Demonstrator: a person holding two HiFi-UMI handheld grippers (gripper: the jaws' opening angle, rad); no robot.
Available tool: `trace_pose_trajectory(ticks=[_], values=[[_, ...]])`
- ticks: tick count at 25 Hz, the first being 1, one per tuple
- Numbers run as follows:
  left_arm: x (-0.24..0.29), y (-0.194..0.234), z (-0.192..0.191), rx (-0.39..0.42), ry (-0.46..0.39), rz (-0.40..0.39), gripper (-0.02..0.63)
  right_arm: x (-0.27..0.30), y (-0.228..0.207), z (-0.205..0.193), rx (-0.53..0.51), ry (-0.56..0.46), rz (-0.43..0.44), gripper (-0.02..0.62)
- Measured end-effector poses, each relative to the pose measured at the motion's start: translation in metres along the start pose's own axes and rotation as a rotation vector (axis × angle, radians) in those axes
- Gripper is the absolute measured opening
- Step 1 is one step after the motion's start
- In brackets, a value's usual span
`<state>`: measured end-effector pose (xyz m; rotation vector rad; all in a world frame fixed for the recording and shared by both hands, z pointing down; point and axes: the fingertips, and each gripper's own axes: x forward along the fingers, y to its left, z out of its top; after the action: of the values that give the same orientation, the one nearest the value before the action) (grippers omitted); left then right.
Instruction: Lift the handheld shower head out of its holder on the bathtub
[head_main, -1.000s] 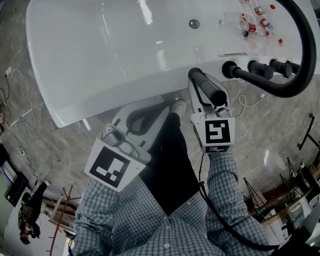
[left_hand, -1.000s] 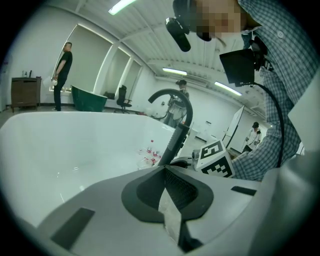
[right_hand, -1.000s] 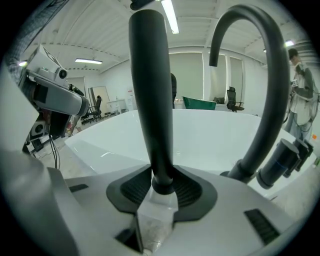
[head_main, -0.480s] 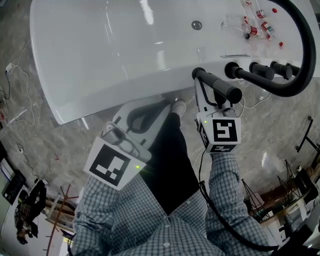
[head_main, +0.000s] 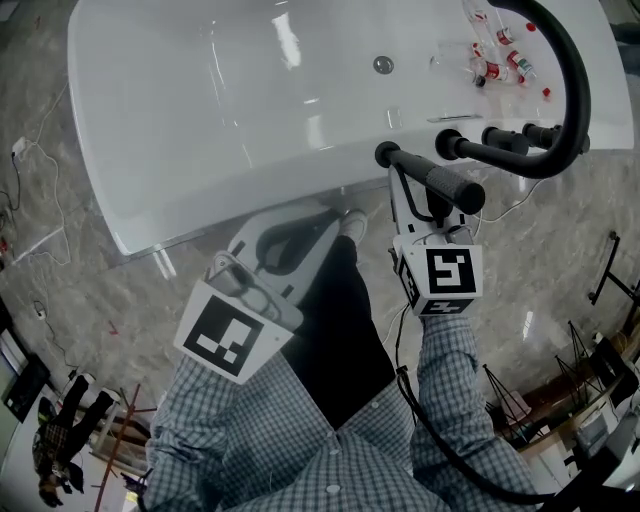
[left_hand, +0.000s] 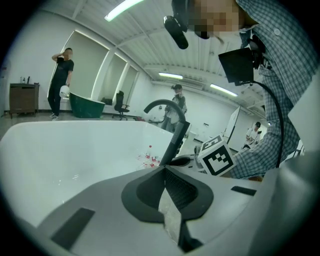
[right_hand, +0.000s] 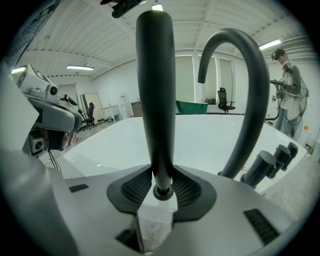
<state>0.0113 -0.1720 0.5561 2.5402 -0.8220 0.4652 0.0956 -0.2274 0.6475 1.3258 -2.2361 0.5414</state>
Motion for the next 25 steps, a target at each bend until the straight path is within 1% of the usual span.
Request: trace_pose_trajectory(ticks=[5,9,11,15,22,25], values=[[-0.009,-0.003,0.009,0.012,-0.004,-0.012,0.005,-0.017,0.000,0.019,-0.015,-0.003,-0.018,0.124],[-0.012,-0.012,0.019,0.063,0.013,-0.031,0.005,-0.034,-0.003,0.037,-0.023,-0.013,-0.020,0.124],[-0.014,-0.014,0.028,0.070,-0.003,-0.025,0.005,-0.044,-0.004,0.047,-0.025,-0.018,-0.021,0.124],[-0.023,-0.017,0.048,0.053,-0.033,-0.014,0.005,-0.062,-0.003,0.071,-0.020,-0.024,-0.020,0.124],[-0.041,-0.025,0.086,0.088,-0.056,0.008,0.005,-0.095,0.003,0.111,-0.062,-0.040,-0.020,0.124],[-0.049,-0.031,0.103,0.101,-0.069,0.012,0.005,-0.113,0.007,0.125,-0.046,-0.048,-0.017,0.124]])
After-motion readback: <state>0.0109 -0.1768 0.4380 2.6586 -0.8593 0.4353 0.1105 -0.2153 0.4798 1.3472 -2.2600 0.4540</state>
